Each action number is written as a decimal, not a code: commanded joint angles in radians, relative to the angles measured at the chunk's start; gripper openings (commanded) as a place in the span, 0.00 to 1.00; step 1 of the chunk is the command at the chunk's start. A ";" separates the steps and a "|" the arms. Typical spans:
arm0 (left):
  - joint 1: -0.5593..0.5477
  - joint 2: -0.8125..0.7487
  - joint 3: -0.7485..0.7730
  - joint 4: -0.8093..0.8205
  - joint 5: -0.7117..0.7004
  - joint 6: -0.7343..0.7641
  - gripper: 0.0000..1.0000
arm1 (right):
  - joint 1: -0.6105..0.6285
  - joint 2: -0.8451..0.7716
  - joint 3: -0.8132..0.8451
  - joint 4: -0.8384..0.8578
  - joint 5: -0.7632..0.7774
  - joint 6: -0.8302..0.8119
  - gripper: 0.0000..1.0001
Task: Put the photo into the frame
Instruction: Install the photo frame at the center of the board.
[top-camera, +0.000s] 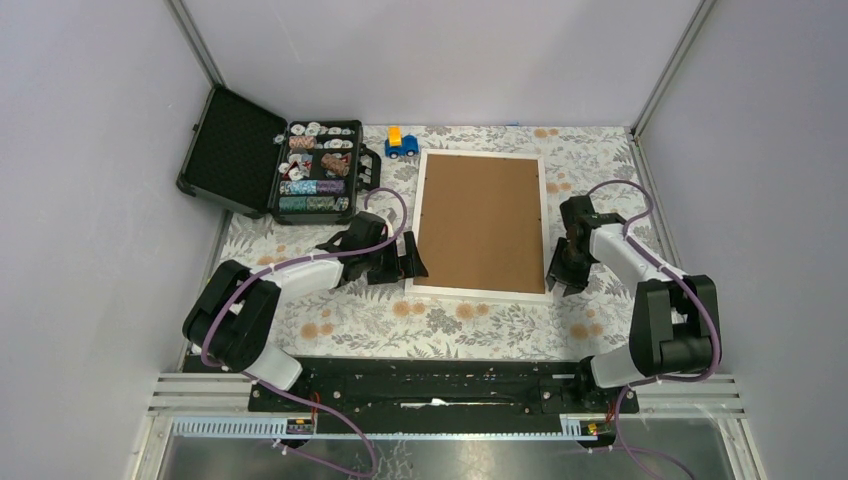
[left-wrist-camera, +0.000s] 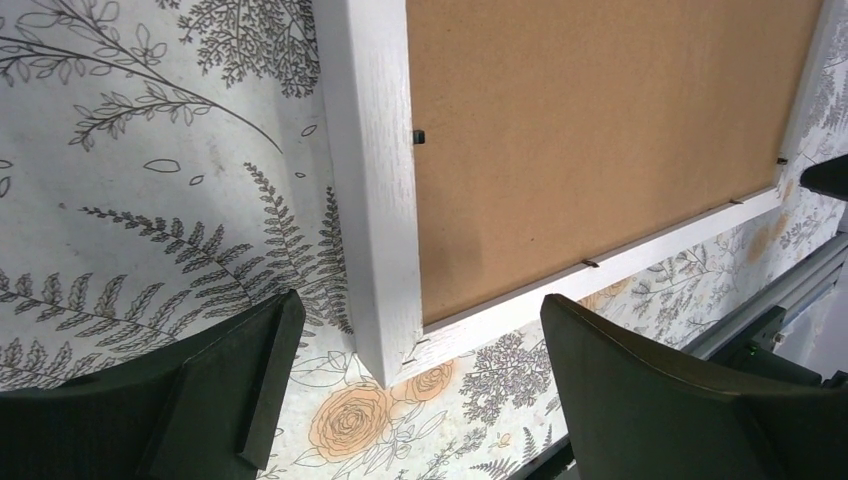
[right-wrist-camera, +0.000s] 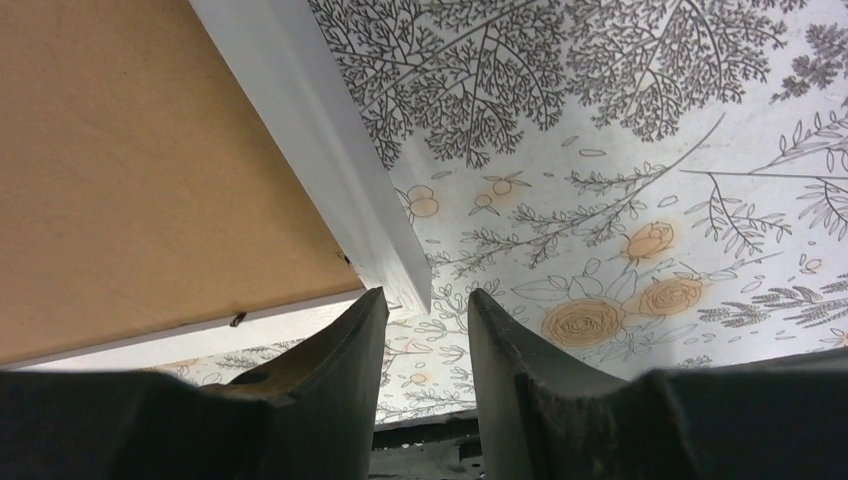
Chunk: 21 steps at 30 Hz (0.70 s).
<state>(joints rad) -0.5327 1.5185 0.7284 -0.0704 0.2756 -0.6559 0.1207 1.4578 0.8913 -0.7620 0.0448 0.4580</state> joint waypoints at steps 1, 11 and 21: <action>-0.001 -0.004 -0.005 0.064 0.039 -0.012 0.98 | 0.008 0.032 0.006 0.047 0.021 -0.001 0.43; -0.014 -0.004 -0.008 0.066 0.037 -0.020 0.98 | 0.023 0.088 0.012 0.095 -0.010 -0.029 0.42; -0.058 0.016 -0.005 0.094 0.050 -0.051 0.98 | 0.146 0.167 0.015 0.148 -0.022 0.024 0.41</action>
<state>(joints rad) -0.5667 1.5211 0.7261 -0.0505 0.2993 -0.6815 0.2031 1.5375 0.9154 -0.6975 0.0650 0.4351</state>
